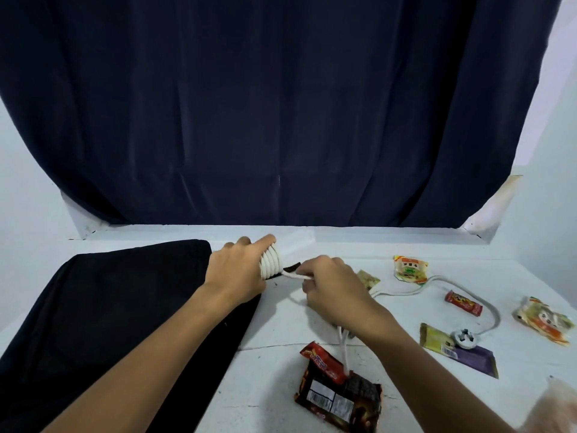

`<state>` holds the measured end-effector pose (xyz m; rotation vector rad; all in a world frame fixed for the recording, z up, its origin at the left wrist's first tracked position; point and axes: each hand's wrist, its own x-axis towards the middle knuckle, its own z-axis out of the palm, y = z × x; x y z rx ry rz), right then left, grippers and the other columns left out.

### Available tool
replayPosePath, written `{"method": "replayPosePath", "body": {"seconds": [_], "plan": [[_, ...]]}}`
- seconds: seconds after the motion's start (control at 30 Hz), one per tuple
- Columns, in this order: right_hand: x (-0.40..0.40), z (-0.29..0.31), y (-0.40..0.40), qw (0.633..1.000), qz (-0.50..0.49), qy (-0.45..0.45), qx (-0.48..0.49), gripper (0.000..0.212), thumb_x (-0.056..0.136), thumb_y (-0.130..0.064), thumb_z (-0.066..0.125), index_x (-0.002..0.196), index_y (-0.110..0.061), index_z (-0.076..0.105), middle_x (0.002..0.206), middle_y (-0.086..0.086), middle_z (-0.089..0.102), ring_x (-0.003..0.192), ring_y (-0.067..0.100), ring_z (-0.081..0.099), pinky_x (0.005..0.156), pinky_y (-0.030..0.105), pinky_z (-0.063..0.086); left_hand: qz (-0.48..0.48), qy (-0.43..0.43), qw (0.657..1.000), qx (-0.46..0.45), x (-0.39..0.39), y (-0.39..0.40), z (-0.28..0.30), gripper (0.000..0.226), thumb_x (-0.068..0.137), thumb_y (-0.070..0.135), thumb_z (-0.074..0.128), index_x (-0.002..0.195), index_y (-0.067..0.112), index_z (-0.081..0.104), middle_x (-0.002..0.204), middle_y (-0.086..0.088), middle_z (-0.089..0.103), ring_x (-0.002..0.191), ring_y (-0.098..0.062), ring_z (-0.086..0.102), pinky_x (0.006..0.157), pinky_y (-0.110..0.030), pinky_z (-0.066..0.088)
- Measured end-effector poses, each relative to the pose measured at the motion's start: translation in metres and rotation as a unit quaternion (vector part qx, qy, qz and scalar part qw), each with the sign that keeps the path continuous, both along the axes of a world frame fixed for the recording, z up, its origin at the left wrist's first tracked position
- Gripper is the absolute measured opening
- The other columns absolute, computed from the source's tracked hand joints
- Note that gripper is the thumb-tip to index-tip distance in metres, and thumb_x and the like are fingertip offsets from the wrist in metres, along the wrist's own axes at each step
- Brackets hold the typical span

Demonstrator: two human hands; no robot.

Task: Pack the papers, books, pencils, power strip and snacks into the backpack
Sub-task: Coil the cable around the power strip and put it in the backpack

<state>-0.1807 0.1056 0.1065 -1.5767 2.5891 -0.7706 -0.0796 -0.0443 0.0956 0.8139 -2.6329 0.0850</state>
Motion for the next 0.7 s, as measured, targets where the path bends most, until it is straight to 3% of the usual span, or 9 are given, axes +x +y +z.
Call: {"method": "replayPosePath", "body": {"seconds": [0.07,0.2,0.27,0.33,0.43,0.53,0.63,0.7], "plan": [[-0.001,0.010,0.002,0.998,0.025,0.057,-0.032,0.024,0.090,-0.011,0.055,0.105,-0.021,0.072,0.103,-0.001,0.071,0.099,0.022,0.059,0.082,0.031,0.045,-0.037,-0.087,0.995,0.016,0.003,0.001,0.006,0.072,0.071,0.024,0.067,0.135,0.044,0.040,0.109,0.003,0.060,0.099,-0.024,0.059,0.070,-0.030,0.040],[-0.019,0.024,-0.002,0.987,0.092,0.058,-0.118,0.007,0.085,-0.020,0.068,0.079,-0.021,0.069,0.080,-0.010,0.065,0.074,0.009,0.055,0.073,0.032,0.048,-0.125,-0.202,0.960,0.146,0.013,0.001,0.012,0.083,0.065,0.028,0.076,0.135,0.052,0.040,0.114,0.010,0.057,0.100,-0.016,0.054,0.080,-0.031,0.048],[-0.033,0.024,-0.008,0.981,0.106,0.022,-0.161,0.009,0.084,-0.017,0.071,0.076,-0.017,0.068,0.075,-0.008,0.063,0.065,0.005,0.052,0.068,0.025,0.047,-0.210,-0.172,0.924,0.271,0.018,0.008,0.010,0.079,0.064,0.023,0.082,0.130,0.047,0.047,0.111,0.017,0.055,0.102,-0.009,0.053,0.086,-0.027,0.051],[-0.041,0.027,-0.011,0.970,0.116,-0.083,-0.199,0.011,0.082,-0.015,0.075,0.074,-0.011,0.068,0.071,0.002,0.065,0.057,0.003,0.051,0.059,0.016,0.044,-0.284,-0.110,0.868,0.393,0.022,0.018,0.011,0.070,0.064,0.005,0.084,0.123,0.031,0.057,0.106,0.017,0.058,0.102,-0.004,0.055,0.082,-0.020,0.050],[-0.046,0.033,-0.008,0.948,0.112,-0.222,-0.197,0.021,0.081,-0.020,0.076,0.074,-0.001,0.068,0.062,0.009,0.061,0.048,0.003,0.050,0.047,0.014,0.039,-0.348,-0.041,0.815,0.463,0.026,0.021,0.014,0.068,0.064,-0.011,0.081,0.123,0.014,0.060,0.112,0.001,0.063,0.105,-0.012,0.060,0.081,-0.024,0.050],[-0.047,0.030,-0.007,0.906,0.148,-0.360,-0.168,0.034,0.085,-0.025,0.071,0.074,0.005,0.062,0.058,0.004,0.057,0.046,0.006,0.049,0.048,0.017,0.040,-0.386,0.016,0.759,0.524,0.027,0.020,0.015,0.065,0.065,-0.011,0.077,0.125,-0.001,0.055,0.112,-0.019,0.062,0.099,-0.024,0.063,0.081,-0.033,0.052],[-0.040,0.019,-0.011,0.846,0.169,-0.456,-0.220,0.026,0.085,-0.019,0.067,0.068,-0.005,0.054,0.056,0.001,0.047,0.050,0.008,0.042,0.050,0.020,0.034,-0.381,0.092,0.665,0.636,0.025,0.023,0.012,0.070,0.064,-0.002,0.071,0.129,-0.006,0.045,0.103,-0.024,0.059,0.086,-0.032,0.064,0.073,-0.039,0.054],[-0.035,0.017,-0.015,0.816,0.140,-0.499,-0.257,0.038,0.091,-0.005,0.045,0.056,-0.018,0.051,0.052,-0.002,0.043,0.046,0.006,0.035,0.045,0.017,0.030,-0.351,0.148,0.610,0.694,0.023,0.021,0.007,0.076,0.062,0.001,0.069,0.132,0.003,0.041,0.103,-0.028,0.061,0.080,-0.039,0.064,0.071,-0.041,0.052]]}}
